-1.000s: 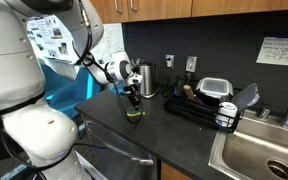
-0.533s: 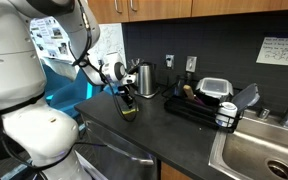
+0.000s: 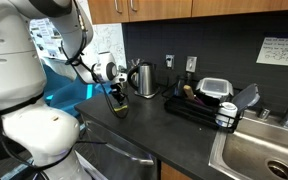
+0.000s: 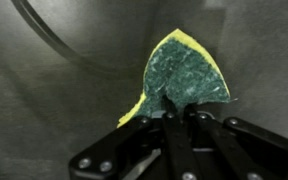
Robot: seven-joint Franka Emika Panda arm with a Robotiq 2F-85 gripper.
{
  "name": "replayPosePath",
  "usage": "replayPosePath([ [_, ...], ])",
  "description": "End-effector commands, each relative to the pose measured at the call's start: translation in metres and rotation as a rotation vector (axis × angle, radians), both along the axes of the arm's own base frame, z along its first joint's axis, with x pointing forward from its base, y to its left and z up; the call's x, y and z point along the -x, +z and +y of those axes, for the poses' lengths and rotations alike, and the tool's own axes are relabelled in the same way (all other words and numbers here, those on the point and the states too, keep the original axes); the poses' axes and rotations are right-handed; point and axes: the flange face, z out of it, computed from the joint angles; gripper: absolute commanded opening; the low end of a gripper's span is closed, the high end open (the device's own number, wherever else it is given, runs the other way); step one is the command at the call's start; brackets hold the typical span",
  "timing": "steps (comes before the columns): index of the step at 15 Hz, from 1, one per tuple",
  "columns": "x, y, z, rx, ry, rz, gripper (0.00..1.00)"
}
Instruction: Clean the counter
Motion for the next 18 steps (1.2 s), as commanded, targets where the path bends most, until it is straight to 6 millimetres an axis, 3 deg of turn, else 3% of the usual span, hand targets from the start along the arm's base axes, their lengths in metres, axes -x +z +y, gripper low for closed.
replayPosePath([
  [1,0.007,0.001,0.022,-0.036,0.079,-0.003,0.03],
  [5,0.011,0.000,0.027,-0.042,0.120,0.010,0.03],
  [8,0.011,0.001,0.016,-0.029,0.122,0.015,0.03],
  [14,0.011,0.000,-0.021,-0.005,0.075,0.023,0.03],
  [18,0.011,0.003,-0.059,0.009,0.013,0.019,0.03],
])
